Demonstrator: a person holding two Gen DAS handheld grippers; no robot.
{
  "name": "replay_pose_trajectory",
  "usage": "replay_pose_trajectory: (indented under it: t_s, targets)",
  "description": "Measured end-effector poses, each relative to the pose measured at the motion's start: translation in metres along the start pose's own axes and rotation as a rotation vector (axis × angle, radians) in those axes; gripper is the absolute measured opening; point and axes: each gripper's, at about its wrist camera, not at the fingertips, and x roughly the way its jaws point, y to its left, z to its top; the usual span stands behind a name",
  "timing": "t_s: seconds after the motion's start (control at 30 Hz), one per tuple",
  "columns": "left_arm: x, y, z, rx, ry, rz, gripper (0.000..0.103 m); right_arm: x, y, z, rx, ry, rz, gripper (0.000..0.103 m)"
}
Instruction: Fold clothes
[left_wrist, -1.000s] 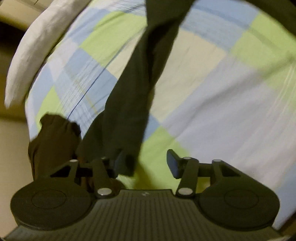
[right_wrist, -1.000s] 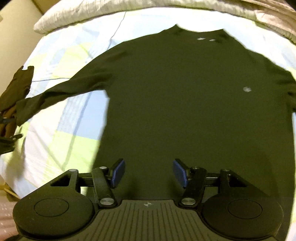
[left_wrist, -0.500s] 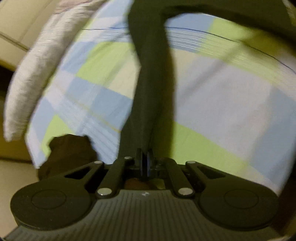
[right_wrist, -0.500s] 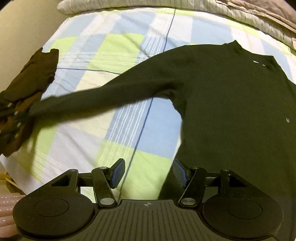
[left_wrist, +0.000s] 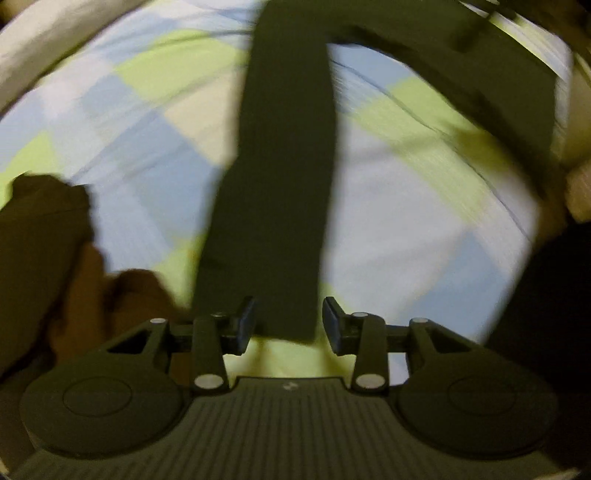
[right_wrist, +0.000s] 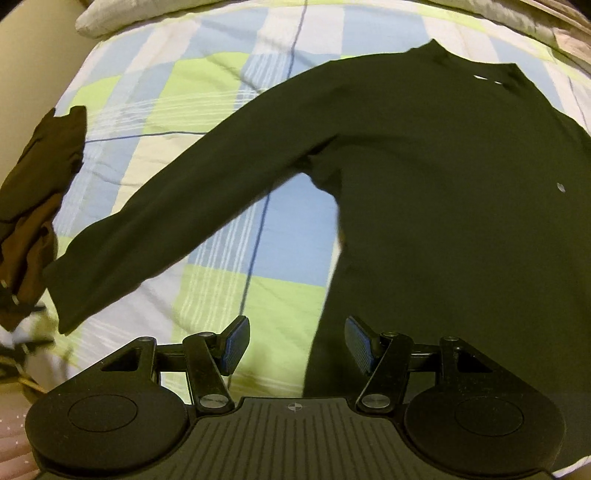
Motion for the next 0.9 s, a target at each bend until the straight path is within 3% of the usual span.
replay_pose_trajectory:
  t_s: [0.2, 0.33, 0.47, 0.6, 0.77, 0.9]
  targets:
    - [0.029, 0.028, 0.019, -0.053, 0.036, 0.070, 0.035, -0.006, -0.007, -0.010, 0.015, -0.001, -0.023, 0.061]
    - [0.049, 0.047, 0.031, -0.089, 0.061, 0.117, 0.042, -0.016, -0.017, -0.022, 0.040, -0.006, -0.058, 0.061]
    - [0.047, 0.046, 0.034, -0.076, 0.084, 0.159, 0.039, -0.033, -0.039, -0.040, 0.115, -0.023, -0.115, 0.061]
    - [0.027, 0.037, 0.048, -0.040, 0.045, 0.173, 0.034, -0.056, -0.073, -0.065, 0.264, -0.057, -0.171, 0.061]
    - [0.001, 0.009, 0.084, 0.032, -0.033, 0.189, 0.036, -0.086, -0.115, -0.099, 0.442, -0.121, -0.211, 0.061]
    - [-0.020, -0.020, 0.115, 0.029, -0.084, 0.179, 0.041, -0.111, -0.142, -0.120, 0.525, -0.180, -0.223, 0.061]
